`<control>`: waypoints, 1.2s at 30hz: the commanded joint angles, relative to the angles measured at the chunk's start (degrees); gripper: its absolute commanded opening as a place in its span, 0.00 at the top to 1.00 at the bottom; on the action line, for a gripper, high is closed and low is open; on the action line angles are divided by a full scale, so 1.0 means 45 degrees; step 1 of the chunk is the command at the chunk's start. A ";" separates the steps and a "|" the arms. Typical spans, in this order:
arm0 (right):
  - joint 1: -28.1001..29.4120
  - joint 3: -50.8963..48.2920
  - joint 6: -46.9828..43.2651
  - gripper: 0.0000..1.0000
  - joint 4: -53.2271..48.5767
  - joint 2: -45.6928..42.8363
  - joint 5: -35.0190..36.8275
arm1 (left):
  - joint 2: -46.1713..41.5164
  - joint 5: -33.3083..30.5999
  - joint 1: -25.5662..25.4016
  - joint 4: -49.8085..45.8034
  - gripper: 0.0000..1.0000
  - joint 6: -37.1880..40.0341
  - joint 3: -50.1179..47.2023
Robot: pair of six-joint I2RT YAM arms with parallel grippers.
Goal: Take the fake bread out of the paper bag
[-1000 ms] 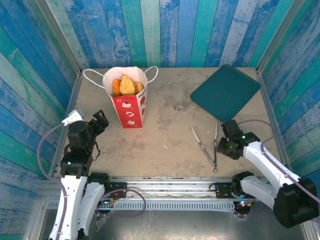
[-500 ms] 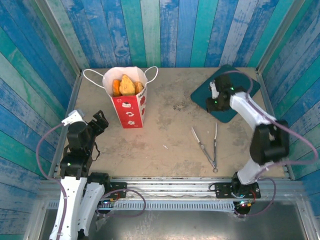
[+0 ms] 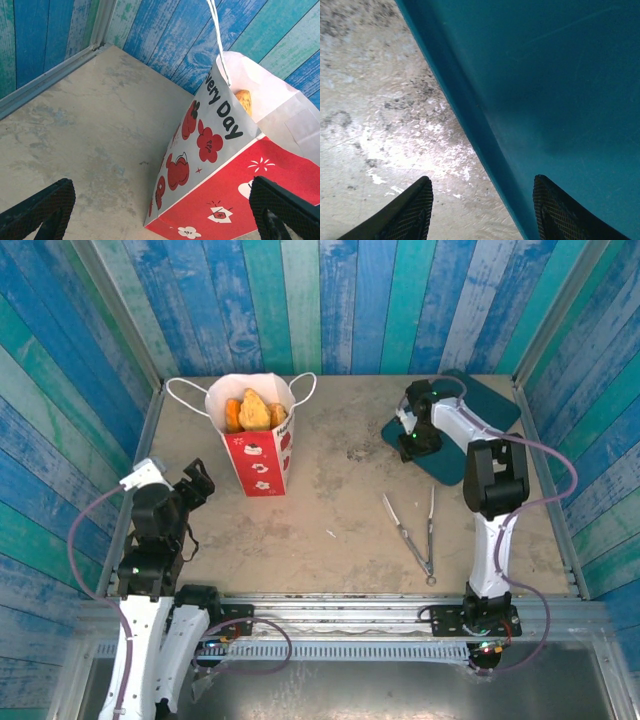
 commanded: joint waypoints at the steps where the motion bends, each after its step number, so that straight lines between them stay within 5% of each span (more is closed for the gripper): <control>1: 0.0070 0.0260 -0.0102 0.48 -0.0642 0.0500 0.0442 | 0.0053 -0.0333 0.0032 0.0238 0.06 0.0290 0.0363; 17: 0.1248 0.2362 0.1038 0.77 -0.0475 0.2148 -0.0808 | 0.0391 -0.0356 0.0037 0.0694 0.06 0.0262 0.0419; 29: 0.2370 0.5310 0.5600 0.92 0.0091 0.4044 -0.2783 | 0.0396 -0.0207 0.0027 0.0439 0.06 -0.0064 0.0584; 36: 0.2931 0.5503 0.9502 0.99 0.2787 0.4579 -0.4146 | 0.0434 0.0093 0.0047 0.0764 0.06 -0.0429 0.0427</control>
